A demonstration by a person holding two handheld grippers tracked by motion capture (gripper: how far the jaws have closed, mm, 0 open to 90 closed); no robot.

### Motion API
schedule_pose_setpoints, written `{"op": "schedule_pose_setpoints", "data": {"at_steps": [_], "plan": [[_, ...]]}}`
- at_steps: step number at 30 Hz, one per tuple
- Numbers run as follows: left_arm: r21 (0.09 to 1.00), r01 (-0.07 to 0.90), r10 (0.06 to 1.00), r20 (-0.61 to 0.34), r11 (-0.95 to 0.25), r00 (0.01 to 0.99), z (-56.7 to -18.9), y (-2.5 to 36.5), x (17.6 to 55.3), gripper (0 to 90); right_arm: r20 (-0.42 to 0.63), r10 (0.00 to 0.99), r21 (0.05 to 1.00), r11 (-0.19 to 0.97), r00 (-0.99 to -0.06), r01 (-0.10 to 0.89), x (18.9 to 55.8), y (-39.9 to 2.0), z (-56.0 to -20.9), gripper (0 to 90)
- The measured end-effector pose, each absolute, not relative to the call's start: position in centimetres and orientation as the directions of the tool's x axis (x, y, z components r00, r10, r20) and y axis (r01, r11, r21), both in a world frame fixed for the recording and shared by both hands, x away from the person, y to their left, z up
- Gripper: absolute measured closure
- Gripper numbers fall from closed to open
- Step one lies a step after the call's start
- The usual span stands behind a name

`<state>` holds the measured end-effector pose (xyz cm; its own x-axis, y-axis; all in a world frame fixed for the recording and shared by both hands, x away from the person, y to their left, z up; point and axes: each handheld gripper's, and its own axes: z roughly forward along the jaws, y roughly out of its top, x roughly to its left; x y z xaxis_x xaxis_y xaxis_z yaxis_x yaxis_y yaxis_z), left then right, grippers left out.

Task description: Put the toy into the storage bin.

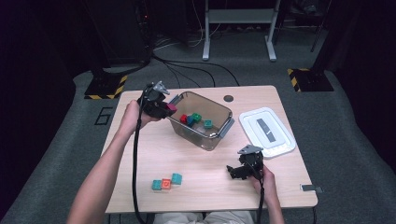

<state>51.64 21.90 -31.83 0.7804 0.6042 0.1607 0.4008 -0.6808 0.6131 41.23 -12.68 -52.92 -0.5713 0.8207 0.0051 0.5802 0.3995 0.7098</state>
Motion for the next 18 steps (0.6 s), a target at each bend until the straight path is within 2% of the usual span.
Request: {"op": "schedule_pose_setpoints", "data": {"at_steps": [18], "plan": [[0.574,0.442,0.614,0.138,-0.689,0.777,-33.0,18.7,55.3,58.6,0.006,0.821,0.71,0.399,-0.571,0.58,41.2,-12.7,-52.9,0.0]]}}
